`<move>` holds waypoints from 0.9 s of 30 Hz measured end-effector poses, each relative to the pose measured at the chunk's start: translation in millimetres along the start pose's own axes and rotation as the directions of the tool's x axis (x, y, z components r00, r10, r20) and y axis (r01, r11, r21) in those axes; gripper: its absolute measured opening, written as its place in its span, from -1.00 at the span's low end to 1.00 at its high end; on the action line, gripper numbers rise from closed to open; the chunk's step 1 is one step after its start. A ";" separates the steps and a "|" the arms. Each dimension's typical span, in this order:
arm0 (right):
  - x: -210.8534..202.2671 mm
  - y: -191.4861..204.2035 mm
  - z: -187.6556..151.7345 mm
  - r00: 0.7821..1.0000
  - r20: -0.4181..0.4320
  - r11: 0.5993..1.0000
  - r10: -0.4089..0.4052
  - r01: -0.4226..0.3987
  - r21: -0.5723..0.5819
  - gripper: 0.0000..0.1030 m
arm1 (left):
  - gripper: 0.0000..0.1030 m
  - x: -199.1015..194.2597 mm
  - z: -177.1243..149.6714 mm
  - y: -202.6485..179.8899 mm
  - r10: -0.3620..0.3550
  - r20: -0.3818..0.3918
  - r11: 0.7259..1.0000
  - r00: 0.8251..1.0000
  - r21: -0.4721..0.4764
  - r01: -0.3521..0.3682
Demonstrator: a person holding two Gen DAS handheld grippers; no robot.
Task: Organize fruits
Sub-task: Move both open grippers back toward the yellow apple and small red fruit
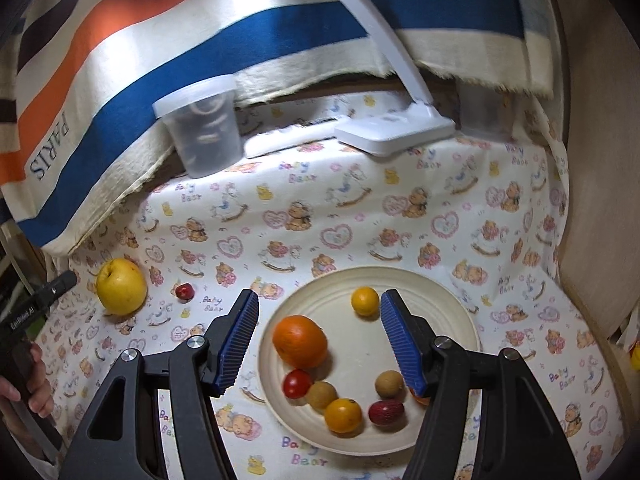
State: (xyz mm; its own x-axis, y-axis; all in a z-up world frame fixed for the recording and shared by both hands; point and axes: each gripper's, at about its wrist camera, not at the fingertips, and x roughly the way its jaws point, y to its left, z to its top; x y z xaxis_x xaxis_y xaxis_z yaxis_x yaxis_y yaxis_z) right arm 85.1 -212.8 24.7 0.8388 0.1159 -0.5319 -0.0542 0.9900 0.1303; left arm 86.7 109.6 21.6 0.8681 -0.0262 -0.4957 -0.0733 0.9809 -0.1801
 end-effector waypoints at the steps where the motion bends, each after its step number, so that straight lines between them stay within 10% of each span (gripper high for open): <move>1: -0.6 3.8 1.0 1.000 0.001 1.000 0.006 -0.006 -0.003 0.26 | 0.82 -1.4 0.5 0.4 -0.001 0.004 1.000 1.000 0.000 0.001; 15: 4.9 50.0 13.3 0.999 0.008 0.997 0.043 -0.042 -0.058 0.27 | 0.82 -11.9 9.6 7.1 -0.036 0.016 0.999 0.999 -0.038 0.037; 27: 77.7 128.8 9.4 0.964 -0.188 0.970 0.188 -0.212 -0.118 0.27 | 0.82 21.2 6.5 73.8 0.019 -0.121 0.951 0.993 -0.304 -0.055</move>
State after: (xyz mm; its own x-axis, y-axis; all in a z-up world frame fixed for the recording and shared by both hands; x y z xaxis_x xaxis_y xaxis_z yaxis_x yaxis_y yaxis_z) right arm 148.3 -77.0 8.0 0.6969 0.3130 -0.6453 -0.2947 0.9452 0.1402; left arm 102.9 182.6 3.3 0.8010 -0.0307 -0.5978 -0.2666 0.8758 -0.4023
